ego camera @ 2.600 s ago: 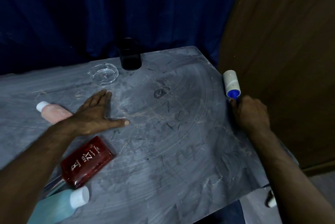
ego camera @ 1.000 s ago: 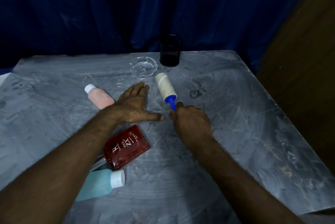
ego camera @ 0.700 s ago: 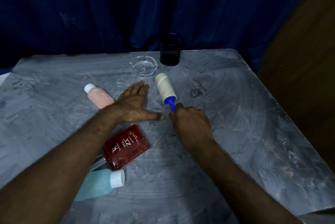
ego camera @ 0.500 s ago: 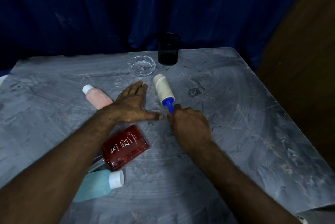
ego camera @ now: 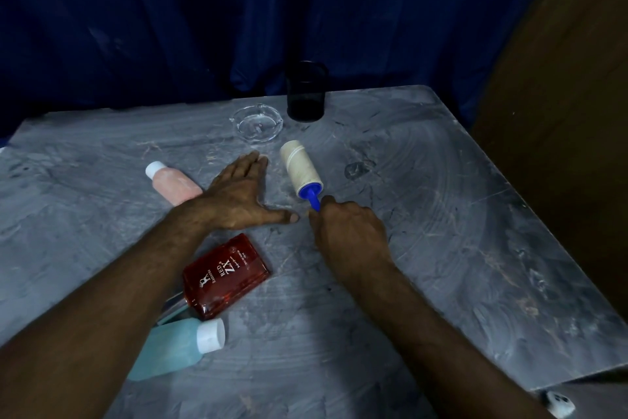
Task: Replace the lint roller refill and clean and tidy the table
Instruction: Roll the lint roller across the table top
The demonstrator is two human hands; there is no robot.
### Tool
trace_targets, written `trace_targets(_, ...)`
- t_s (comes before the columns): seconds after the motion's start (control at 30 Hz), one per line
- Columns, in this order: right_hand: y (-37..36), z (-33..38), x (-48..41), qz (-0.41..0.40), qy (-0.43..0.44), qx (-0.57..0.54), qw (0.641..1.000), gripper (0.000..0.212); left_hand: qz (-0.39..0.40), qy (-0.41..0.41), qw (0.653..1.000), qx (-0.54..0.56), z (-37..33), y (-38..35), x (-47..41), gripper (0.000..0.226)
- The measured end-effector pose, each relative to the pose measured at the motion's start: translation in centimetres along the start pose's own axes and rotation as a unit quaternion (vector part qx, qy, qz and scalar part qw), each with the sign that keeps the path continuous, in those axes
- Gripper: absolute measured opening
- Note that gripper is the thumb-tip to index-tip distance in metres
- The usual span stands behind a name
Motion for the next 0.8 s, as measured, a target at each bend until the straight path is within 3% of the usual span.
trace_targets(0.23, 0.1, -5.5, -0.7, -0.002, -0.074, 0.028, 0.997, 0.041, 0.004, -0.001, 1.0, 0.001, 0.1, 0.0, -0.1, 0.164)
trace_targets(0.57, -1.0, -18.2, 1.3, 0.02, -0.231, -0.042, 0.972, 0.041, -0.004, -0.007, 1.0, -0.005, 0.5, -0.1, -0.4, 0.16)
trace_targets(0.8, -0.9, -23.3, 4.6, 0.01, -0.283, -0.033, 0.958, 0.038, -0.023, -0.012, 1.0, -0.012, 0.3, 0.0, -0.6, 0.162)
Point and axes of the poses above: each hand's wrist, its own x-axis away from the middle knuckle, its own y-axis out of the back of the hand, z = x × y, the point moved 6 cm from there along -x, towards the middle knuckle, and after that the axes turned 14 degrees about x, right-handed, at the moved point
